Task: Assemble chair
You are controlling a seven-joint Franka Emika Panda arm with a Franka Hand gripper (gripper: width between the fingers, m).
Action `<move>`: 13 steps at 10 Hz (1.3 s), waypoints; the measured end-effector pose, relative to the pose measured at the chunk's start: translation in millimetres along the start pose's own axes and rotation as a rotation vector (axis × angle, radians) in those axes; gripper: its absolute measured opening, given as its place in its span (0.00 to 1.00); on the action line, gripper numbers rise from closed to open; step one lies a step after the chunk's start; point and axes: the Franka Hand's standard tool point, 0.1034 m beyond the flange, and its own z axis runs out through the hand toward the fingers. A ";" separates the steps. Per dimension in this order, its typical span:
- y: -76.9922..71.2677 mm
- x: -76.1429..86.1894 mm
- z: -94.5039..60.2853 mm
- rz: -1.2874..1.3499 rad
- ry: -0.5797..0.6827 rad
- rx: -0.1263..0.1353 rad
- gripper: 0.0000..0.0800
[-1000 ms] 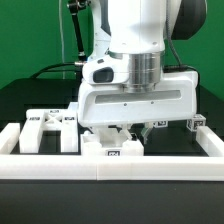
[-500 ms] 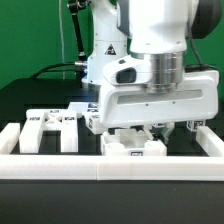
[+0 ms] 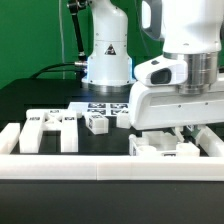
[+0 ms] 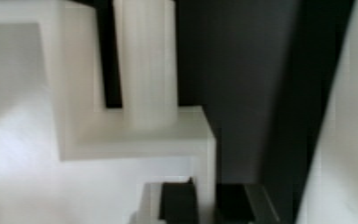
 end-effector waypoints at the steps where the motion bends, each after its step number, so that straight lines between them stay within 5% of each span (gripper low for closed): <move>1: -5.0 2.7 1.0 0.002 0.003 0.001 0.04; 11: -11.5 7.4 1.3 -0.002 0.013 0.003 0.04; 13: -2.6 7.4 -0.2 0.005 0.010 -0.008 0.48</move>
Offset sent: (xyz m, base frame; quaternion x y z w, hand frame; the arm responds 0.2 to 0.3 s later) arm 0.0139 0.0174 0.0003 -0.0024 -0.0089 0.0262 0.9996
